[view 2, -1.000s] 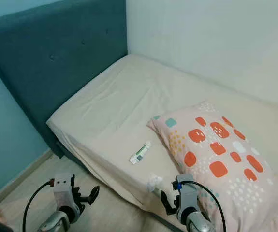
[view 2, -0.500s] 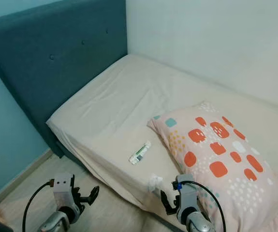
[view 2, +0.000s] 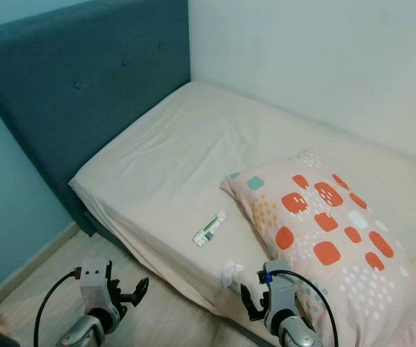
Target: Clean up the room
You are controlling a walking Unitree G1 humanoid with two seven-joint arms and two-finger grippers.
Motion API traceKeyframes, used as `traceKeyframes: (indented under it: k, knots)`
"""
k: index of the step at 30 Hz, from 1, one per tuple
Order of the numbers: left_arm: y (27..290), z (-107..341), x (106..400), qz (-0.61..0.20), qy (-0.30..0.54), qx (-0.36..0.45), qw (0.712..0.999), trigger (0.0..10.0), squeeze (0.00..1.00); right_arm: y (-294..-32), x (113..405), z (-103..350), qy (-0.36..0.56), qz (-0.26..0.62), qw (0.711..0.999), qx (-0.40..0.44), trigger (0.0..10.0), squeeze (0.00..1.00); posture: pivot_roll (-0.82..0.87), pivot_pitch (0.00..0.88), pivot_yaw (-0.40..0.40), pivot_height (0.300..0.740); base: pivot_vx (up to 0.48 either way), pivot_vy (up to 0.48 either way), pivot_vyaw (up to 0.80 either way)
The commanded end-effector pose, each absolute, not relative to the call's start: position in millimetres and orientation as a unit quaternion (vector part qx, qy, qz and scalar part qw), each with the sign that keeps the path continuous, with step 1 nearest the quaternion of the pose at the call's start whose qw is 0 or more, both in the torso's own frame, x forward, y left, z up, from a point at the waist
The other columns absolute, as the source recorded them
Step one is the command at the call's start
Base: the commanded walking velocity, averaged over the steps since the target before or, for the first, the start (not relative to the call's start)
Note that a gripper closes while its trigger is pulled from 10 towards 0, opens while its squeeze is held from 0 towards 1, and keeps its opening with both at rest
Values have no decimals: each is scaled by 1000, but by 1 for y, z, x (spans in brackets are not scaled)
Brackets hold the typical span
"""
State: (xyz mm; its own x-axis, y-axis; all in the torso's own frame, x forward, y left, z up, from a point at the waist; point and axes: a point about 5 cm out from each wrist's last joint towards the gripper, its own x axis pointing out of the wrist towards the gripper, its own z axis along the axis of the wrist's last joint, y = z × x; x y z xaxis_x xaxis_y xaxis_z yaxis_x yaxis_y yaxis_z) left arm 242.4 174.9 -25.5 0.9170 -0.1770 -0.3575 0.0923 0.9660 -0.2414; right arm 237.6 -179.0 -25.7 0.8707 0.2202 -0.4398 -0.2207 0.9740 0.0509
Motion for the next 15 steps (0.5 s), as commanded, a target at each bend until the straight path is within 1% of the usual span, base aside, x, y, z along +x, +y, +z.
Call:
traceKeyframes:
  k: [1, 15]
  knots:
    - [172, -29, 239, -68, 203, -117, 970, 10000, 0, -182, 234, -29, 235, 112, 966, -3, 10000, 0, -108, 153, -69, 740, 0, 0, 0]
    - [171, -31, 238, -70, 206, -116, 969, 10000, 0, -182, 234, -30, 239, 120, 963, -10, 10000, 0, -103, 136, -70, 740, 0, 0, 0]
